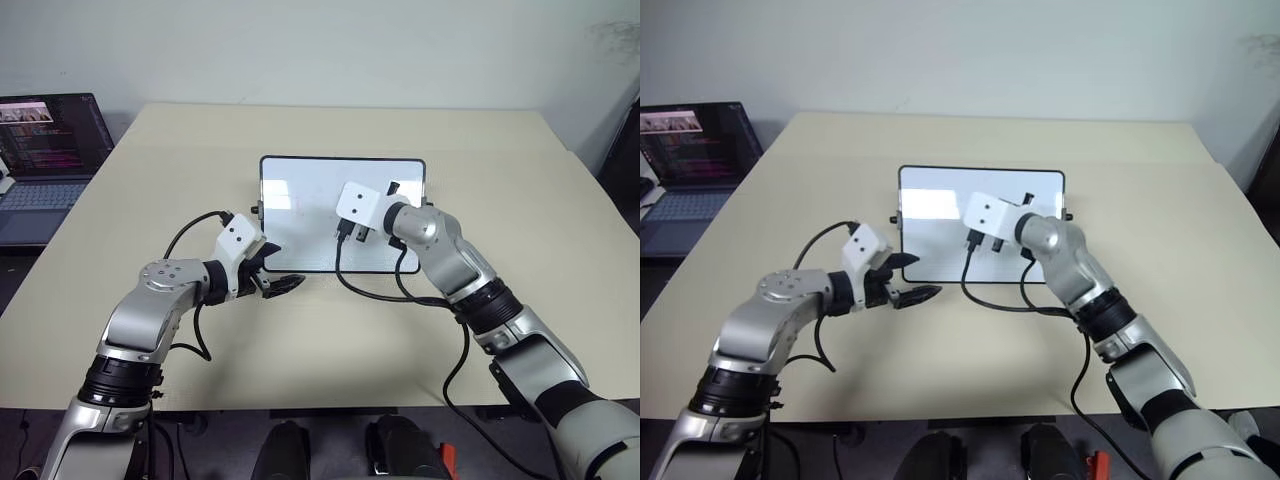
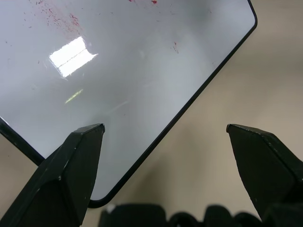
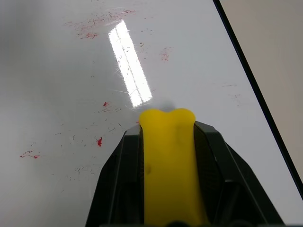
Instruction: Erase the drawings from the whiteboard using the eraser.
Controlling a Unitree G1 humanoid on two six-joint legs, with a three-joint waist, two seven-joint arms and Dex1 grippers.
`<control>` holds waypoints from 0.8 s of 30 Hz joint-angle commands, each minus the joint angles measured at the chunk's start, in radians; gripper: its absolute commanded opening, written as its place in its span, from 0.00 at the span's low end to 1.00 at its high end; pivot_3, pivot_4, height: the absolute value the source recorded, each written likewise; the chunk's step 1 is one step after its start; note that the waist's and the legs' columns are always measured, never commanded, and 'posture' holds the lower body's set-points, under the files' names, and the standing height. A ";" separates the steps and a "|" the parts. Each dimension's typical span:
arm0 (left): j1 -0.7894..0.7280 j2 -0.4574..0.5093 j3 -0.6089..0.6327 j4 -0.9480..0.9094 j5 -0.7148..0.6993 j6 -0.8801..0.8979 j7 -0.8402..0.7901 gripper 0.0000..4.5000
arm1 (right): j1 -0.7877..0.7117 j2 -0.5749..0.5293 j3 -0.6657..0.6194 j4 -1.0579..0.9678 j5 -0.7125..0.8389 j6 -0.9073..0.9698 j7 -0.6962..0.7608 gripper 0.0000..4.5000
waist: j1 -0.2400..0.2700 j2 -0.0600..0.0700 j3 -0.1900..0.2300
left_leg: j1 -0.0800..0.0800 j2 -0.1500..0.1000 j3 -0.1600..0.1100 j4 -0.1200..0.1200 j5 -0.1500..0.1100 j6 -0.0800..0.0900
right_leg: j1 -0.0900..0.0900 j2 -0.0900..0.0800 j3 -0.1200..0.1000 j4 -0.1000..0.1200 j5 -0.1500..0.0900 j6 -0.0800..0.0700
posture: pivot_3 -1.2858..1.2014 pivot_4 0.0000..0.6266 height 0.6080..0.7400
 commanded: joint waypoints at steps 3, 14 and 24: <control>-0.014 0.003 0.010 -0.035 -0.011 -0.005 -0.004 1.00 | 0.053 -0.038 0.040 -0.028 -0.012 0.048 0.125 0.25 | 0.000 0.000 0.000 | 0.000 0.000 0.000 0.000 0.000 0.000 | 0.000 0.000 0.000 0.000 0.000 0.000 | 0.52 0.24 1.00; -0.017 0.006 0.010 -0.034 -0.011 -0.006 -0.007 1.00 | -0.007 0.016 -0.032 0.024 -0.021 -0.021 -0.025 0.25 | -0.001 0.000 0.000 | 0.001 0.000 0.000 0.000 0.000 0.000 | 0.000 0.000 0.000 0.001 0.000 0.000 | 0.52 0.24 1.00; -0.018 0.007 0.010 -0.035 -0.011 -0.004 -0.006 1.00 | 0.046 0.047 0.017 -0.008 0.037 0.068 0.148 0.25 | -0.001 0.000 0.000 | -0.001 0.000 0.000 -0.001 0.000 0.000 | -0.001 0.000 0.000 -0.001 0.000 0.000 | 0.52 0.24 1.00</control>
